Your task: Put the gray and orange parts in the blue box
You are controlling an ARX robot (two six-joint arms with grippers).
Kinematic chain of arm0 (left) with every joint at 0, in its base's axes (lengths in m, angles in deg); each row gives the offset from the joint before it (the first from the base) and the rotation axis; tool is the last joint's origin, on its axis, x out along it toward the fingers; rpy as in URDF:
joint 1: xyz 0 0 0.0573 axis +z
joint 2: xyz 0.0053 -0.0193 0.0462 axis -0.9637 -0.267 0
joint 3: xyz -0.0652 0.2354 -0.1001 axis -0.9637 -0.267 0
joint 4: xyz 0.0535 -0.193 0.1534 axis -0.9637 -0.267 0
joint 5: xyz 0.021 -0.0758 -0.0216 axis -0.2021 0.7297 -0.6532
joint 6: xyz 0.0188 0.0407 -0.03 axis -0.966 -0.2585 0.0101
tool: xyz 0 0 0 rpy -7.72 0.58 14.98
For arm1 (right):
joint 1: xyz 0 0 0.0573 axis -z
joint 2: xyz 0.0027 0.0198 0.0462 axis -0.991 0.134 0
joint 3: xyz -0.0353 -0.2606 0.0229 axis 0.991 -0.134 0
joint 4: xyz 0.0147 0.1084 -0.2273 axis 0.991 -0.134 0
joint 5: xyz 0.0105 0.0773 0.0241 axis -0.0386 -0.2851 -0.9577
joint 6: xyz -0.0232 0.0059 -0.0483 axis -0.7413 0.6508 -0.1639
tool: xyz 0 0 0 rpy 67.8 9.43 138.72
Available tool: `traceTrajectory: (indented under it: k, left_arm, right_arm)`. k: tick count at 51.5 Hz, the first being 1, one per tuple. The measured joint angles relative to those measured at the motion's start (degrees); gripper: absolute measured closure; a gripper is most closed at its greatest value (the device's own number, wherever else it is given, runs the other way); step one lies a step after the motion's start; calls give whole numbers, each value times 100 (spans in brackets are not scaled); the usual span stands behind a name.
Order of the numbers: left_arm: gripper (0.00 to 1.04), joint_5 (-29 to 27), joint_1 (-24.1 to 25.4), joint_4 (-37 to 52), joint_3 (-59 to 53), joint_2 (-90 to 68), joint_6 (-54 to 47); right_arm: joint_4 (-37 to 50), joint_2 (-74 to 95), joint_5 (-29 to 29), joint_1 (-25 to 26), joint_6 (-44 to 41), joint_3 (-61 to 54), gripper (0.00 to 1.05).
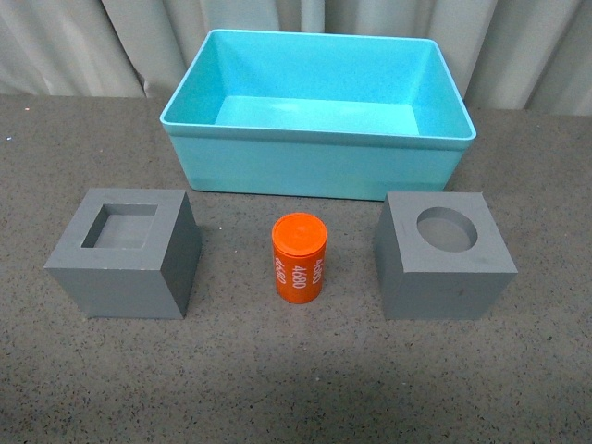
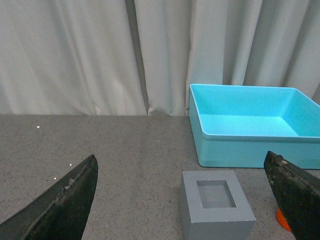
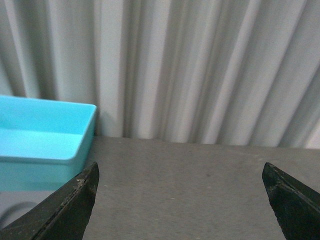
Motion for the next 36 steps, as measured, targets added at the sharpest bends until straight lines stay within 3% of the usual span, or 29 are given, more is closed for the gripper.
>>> traceTrajectory:
  k: [5,15,36]
  left_arm:
    - [7,2,0,0,0,0,0]
    - [7,0,0,0,0,0,0]
    - [7,0,0,0,0,0,0]
  right_arm:
    - [612,1078,-39,-291,-723,7,10]
    - [2288,4166,-133,-560,-503,457,10]
    - [1869,7980,-577,-933,911,2225,10]
